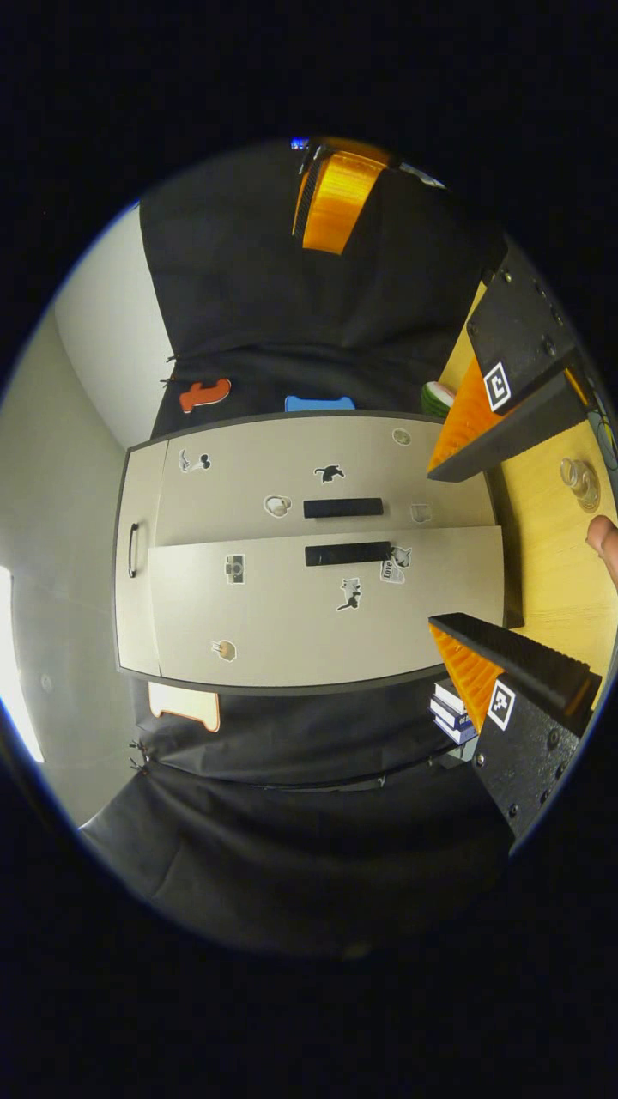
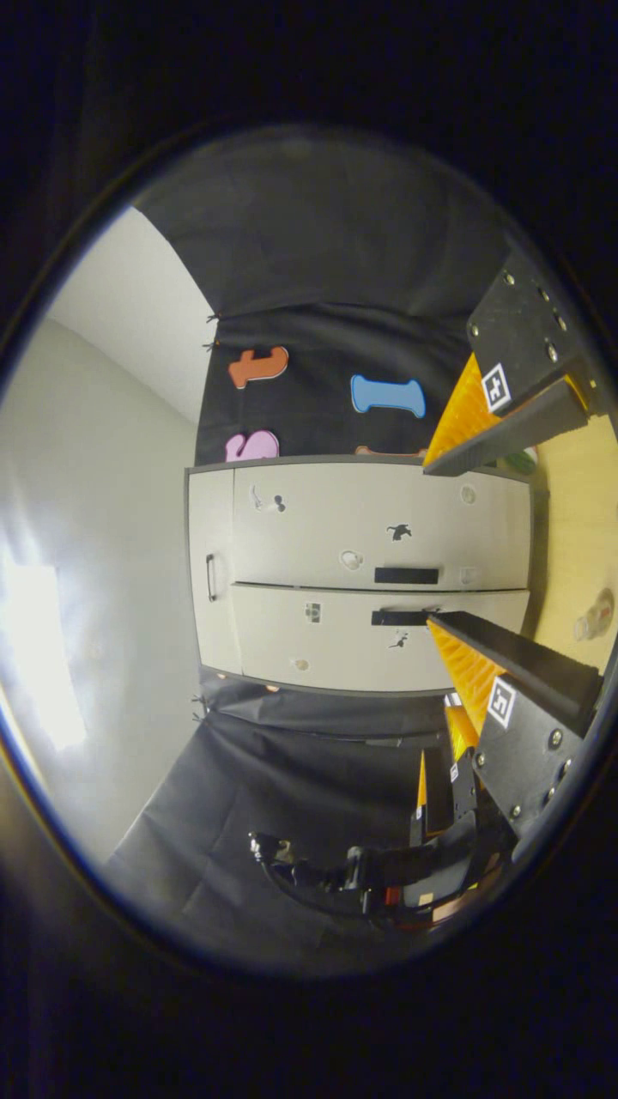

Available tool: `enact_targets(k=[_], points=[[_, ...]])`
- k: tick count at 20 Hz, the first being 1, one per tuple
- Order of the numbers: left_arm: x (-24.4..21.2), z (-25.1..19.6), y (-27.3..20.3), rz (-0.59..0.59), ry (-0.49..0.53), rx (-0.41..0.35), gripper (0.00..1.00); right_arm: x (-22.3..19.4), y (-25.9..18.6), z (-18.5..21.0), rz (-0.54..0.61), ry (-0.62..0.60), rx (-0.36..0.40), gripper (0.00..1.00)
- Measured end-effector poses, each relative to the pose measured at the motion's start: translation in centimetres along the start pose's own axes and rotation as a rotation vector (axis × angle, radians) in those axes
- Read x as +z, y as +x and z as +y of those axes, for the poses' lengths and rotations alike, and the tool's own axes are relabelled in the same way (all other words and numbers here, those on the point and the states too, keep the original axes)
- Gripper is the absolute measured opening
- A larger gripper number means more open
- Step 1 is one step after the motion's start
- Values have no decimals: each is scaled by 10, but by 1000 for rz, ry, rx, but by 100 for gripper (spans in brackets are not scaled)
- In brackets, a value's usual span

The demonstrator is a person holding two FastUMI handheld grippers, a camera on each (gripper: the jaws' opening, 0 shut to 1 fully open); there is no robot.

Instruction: Grasp the bottle in the cabinet with the left hand and place it on the coaster, then close the right door with the right hand and the left door with the left hand.

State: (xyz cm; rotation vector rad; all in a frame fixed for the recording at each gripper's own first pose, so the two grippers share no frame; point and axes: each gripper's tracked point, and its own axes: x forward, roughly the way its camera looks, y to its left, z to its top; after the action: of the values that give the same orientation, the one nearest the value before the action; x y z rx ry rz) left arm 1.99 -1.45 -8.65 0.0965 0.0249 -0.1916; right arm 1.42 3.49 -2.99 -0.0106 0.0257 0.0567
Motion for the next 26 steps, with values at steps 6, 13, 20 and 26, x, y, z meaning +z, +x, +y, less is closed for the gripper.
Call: enact_targets(k=[6,13,20,26], points=[[-1,-1,12,-18,-31,-88,98,-8,10,16,23,-50,-38,96],[-9,6,10,-27,-31,-152,98,-27,19,52,61,-98,-37,96],[-25,15,10,4,-59,-129,98,-39,32,49,97,-42,-57,93],[-15,14,23,-13,-40,-89,98,-34,37,43,57,-72,8,96]])
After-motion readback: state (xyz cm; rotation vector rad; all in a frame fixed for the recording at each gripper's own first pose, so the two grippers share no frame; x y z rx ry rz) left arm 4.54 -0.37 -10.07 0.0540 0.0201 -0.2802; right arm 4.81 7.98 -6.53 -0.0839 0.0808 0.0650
